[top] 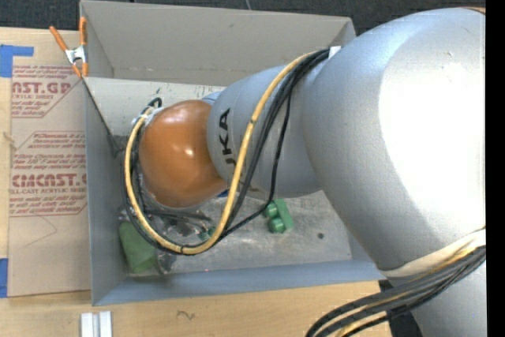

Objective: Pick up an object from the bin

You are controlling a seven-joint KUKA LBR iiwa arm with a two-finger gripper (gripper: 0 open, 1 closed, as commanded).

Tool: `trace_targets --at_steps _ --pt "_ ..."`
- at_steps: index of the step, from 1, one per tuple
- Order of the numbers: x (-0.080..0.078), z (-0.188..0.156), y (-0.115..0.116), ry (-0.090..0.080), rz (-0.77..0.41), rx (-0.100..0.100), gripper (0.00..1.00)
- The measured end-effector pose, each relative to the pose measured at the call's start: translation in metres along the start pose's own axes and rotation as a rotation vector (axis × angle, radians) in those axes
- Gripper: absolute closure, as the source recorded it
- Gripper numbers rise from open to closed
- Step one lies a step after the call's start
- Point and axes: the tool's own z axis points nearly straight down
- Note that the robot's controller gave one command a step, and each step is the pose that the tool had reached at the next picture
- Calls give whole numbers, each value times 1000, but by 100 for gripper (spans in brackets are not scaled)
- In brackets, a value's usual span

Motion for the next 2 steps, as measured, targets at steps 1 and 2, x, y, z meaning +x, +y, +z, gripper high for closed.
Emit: trace_targets --at_steps 1,2 --pt "2 -1 0 -16 -154 8 0" --pt "2 -1 0 -16 -153 7 100"
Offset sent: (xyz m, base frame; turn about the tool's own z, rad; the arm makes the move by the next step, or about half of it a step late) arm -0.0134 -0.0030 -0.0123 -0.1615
